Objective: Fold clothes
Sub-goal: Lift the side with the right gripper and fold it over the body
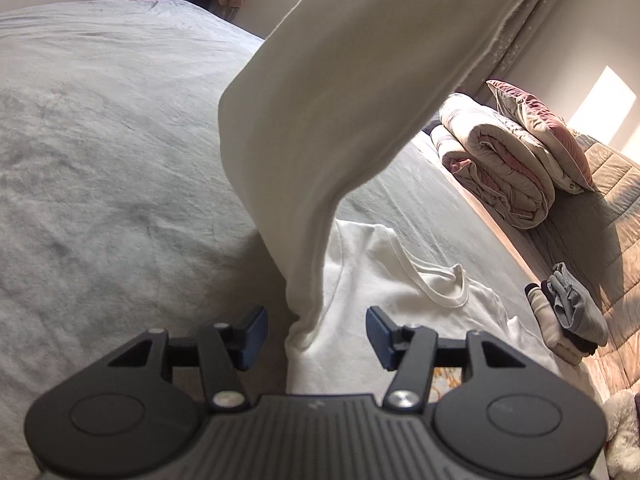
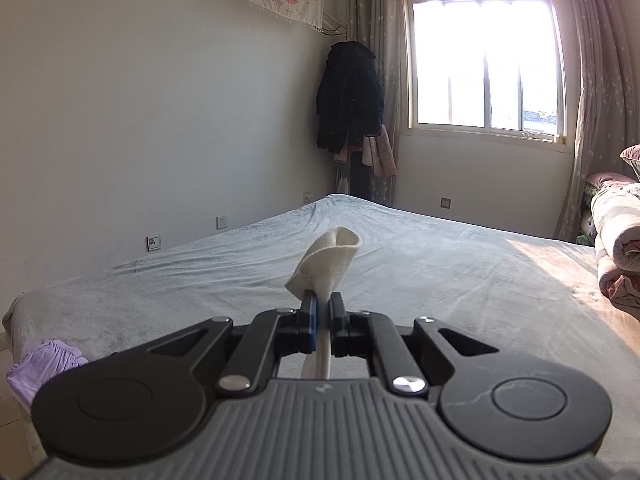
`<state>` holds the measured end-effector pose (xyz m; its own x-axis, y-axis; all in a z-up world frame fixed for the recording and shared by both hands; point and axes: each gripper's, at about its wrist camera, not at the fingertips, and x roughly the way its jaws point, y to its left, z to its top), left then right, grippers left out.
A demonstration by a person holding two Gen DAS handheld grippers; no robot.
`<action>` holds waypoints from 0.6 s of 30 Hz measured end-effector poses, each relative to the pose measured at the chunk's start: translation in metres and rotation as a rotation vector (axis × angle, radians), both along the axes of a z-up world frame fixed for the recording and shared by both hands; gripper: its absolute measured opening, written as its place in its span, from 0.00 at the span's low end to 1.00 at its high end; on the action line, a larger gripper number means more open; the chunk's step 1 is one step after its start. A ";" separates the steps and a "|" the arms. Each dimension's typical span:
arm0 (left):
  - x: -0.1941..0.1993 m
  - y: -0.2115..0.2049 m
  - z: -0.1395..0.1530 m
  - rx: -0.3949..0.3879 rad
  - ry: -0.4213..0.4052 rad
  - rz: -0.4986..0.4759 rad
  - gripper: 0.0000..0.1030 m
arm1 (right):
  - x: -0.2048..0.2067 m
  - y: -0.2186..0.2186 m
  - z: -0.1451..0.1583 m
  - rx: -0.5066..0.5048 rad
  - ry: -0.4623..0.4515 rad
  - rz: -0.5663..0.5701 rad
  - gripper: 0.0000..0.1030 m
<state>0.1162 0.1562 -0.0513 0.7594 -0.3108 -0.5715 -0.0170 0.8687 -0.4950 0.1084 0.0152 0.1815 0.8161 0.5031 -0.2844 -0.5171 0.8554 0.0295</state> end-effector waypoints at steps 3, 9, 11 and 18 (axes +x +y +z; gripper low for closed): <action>0.007 -0.009 -0.007 0.014 0.035 0.057 0.48 | 0.003 -0.020 0.000 0.009 -0.006 -0.025 0.07; 0.010 -0.014 -0.013 0.079 0.049 0.178 0.27 | 0.013 -0.066 -0.008 0.024 0.007 -0.089 0.08; 0.008 -0.015 -0.013 0.105 0.050 0.191 0.22 | 0.018 -0.080 -0.014 0.028 0.015 -0.112 0.07; 0.007 -0.021 -0.011 0.180 0.044 0.175 0.22 | 0.031 -0.135 -0.044 0.056 0.074 -0.184 0.08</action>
